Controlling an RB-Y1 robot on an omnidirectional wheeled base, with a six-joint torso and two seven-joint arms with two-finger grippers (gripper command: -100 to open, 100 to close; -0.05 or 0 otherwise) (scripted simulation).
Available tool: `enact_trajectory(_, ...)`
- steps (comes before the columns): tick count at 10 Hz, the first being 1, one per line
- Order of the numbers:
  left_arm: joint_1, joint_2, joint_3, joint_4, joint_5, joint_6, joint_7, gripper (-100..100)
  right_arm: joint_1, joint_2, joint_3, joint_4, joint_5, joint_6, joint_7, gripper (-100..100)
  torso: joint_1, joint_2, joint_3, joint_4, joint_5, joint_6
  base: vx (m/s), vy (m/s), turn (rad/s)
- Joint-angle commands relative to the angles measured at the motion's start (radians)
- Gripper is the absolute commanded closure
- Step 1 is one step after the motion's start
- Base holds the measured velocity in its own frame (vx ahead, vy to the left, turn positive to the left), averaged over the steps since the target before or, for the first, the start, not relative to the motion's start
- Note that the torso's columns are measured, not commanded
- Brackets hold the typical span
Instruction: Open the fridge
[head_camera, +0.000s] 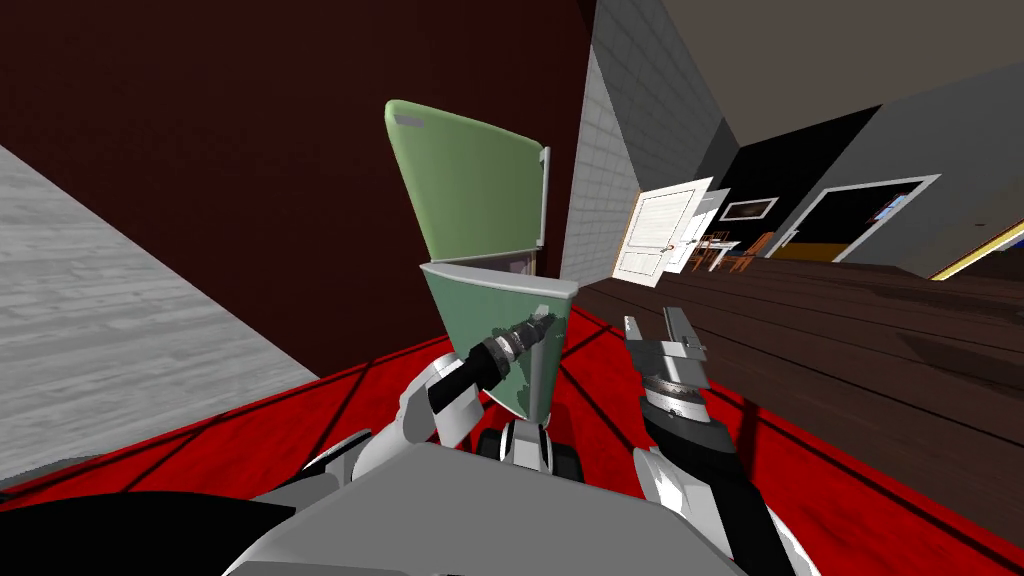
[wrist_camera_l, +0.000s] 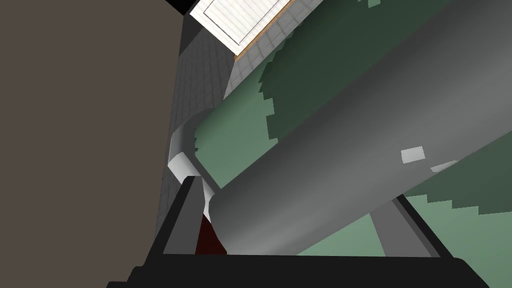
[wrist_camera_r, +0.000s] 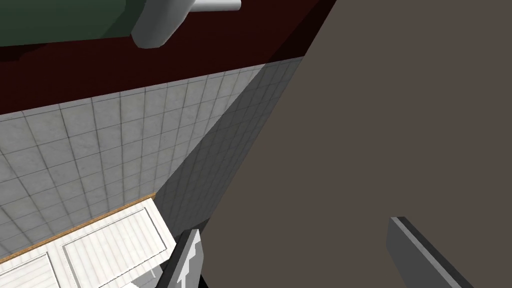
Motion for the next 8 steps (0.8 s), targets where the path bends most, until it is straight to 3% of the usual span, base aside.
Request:
enact_trajectory(1,-0.013,0.005,-0.015,0.011,0.017,-0.002,0.003,100,0.000,0.000,0.000,0.000,0.000,0.000,0.000,0,0.001,0.001,0.001,0.000,0.000,0.001,-0.160,0.157,-0.077)
enact_trajectory(2,-0.027,0.008,-0.026,0.019,0.029,-0.008,0.004,100,0.000,0.000,0.000,0.000,0.000,0.000,0.000,0,-0.001,0.002,0.001,0.000,0.000,0.000,-0.173,0.195,-0.088)
enact_trajectory(3,-0.065,0.015,0.037,0.058,0.043,-0.019,-0.015,-100,0.000,0.000,0.000,0.000,0.000,0.000,0.000,0,0.001,0.004,0.002,0.001,0.000,0.001,-0.182,0.156,-0.368)
enact_trajectory(6,-0.103,0.024,0.112,0.156,0.063,-0.030,-0.031,-100,0.000,0.000,0.000,0.000,0.000,0.000,0.000,0,-0.009,-0.002,-0.002,0.002,-0.004,0.002,-0.148,0.056,-0.398)
enact_trajectory(7,-0.103,0.024,0.133,0.183,0.063,-0.030,-0.031,-100,0.000,0.000,0.000,0.000,0.000,0.000,0.000,0,-0.006,-0.002,-0.002,0.002,-0.003,0.002,-0.071,0.020,-0.075)
enact_trajectory(8,-0.141,0.033,0.160,0.227,0.083,-0.041,-0.047,-100,0.000,0.000,0.000,0.000,0.000,0.000,0.000,0,-0.005,-0.005,-0.004,0.001,-0.002,0.001,-0.137,0.024,-0.334)
